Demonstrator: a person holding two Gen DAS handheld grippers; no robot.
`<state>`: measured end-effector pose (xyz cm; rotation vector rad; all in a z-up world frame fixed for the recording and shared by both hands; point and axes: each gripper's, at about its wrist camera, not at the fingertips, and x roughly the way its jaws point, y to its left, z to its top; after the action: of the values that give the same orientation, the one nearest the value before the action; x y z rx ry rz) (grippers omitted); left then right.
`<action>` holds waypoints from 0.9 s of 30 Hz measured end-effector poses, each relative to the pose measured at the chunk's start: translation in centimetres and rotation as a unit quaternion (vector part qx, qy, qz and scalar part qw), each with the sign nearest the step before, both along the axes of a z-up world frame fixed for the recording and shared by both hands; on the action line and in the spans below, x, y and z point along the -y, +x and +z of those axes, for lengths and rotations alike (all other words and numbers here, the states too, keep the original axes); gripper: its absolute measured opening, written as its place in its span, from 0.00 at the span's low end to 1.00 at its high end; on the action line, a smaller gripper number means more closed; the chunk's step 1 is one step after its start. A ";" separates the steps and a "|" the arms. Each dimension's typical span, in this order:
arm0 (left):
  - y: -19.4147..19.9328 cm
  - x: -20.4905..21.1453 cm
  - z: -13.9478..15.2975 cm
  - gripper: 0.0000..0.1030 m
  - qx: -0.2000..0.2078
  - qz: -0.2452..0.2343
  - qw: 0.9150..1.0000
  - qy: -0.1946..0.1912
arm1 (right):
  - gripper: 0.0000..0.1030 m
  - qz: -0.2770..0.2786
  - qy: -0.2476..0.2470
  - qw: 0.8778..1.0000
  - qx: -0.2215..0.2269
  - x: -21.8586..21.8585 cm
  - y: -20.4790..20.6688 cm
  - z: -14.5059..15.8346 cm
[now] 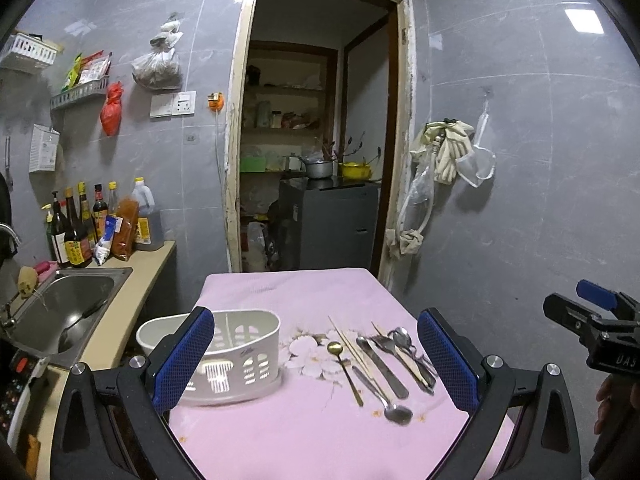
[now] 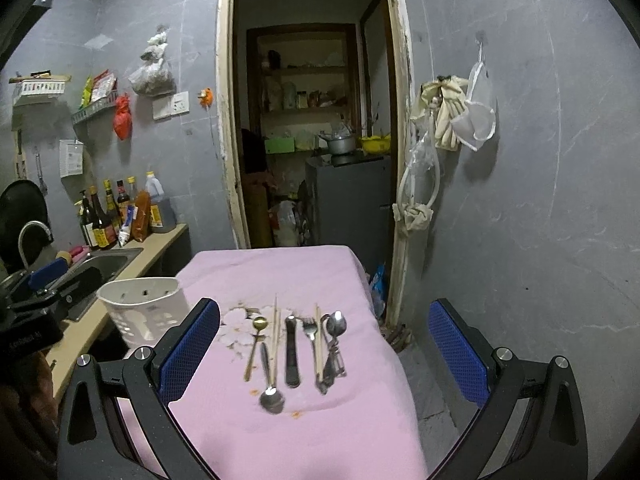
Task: Organize utensils
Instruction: 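Move the left tool to the gold spoon and close on its handle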
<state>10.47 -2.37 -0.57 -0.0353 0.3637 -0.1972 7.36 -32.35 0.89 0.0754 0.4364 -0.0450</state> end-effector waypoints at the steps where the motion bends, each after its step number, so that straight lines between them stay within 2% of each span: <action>1: 0.8 0.4 -0.1 0.99 -0.003 0.004 1.000 0.000 | 0.99 0.002 0.000 1.000 -0.003 0.7 1.2 -0.2; 7: 6.0 3.0 -1.7 0.99 -0.026 0.013 1.000 0.008 | 0.99 0.016 0.005 0.999 -0.031 3.8 7.5 -2.5; 16: 13.6 7.1 -6.2 0.99 -0.091 0.012 0.996 0.015 | 0.99 0.065 0.045 0.993 -0.091 7.7 16.5 -8.7; 27: 19.0 9.9 -13.2 0.97 -0.140 0.016 0.989 0.045 | 0.98 0.136 0.085 0.975 -0.156 7.7 23.8 -17.7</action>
<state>29.50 -12.27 -13.74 0.0216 0.6524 -0.1440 31.15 -40.02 -16.84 0.1768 0.7609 0.2547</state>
